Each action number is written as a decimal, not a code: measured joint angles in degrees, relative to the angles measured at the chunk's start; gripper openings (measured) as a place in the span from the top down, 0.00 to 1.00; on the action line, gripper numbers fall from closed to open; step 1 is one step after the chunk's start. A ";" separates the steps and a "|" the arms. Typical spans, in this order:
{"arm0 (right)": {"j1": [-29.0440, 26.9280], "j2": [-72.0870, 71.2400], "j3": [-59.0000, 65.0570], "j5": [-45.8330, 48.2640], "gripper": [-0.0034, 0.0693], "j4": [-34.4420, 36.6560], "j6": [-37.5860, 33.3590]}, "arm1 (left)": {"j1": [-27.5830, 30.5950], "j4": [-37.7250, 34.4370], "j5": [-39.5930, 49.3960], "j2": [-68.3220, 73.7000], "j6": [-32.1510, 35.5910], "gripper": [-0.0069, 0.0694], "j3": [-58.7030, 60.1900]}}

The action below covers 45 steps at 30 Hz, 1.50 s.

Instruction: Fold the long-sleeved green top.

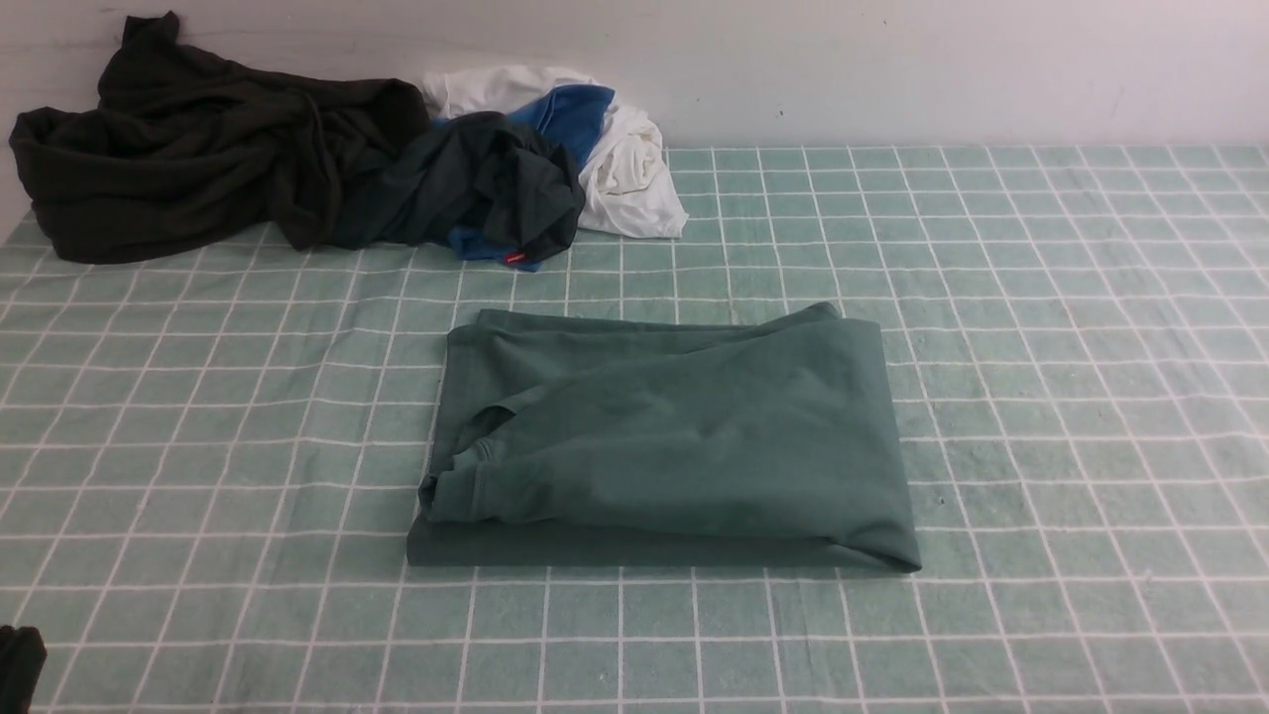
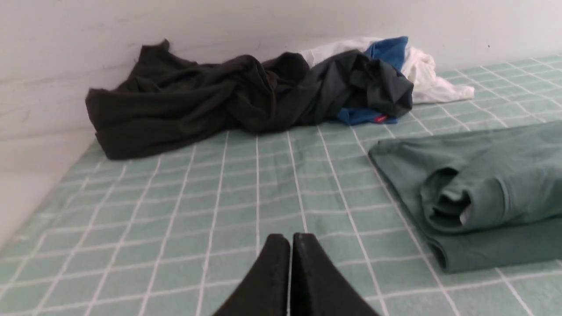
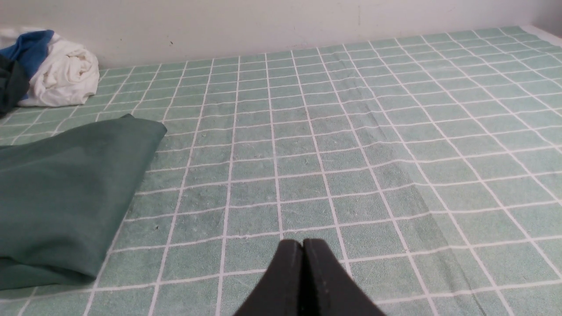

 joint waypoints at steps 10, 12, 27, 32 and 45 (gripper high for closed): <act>0.00 0.00 0.00 0.00 0.97 0.00 -0.10 | 0.00 0.06 7.91 0.00 -1.66 0.91 -0.36; 0.00 0.00 0.00 0.00 0.97 0.00 -0.10 | 0.00 0.06 8.11 0.00 -1.66 0.91 -0.43; 0.00 0.00 0.00 0.00 0.97 0.00 -0.10 | 0.00 0.06 8.24 0.00 -1.66 0.91 -0.43; 0.00 0.00 0.00 0.00 0.97 0.00 -0.10 | 0.00 0.06 8.24 0.00 -1.66 0.91 -0.43; 0.00 0.00 0.00 0.00 0.97 0.00 -0.10 | 0.00 0.06 8.24 0.00 -1.67 0.91 -0.43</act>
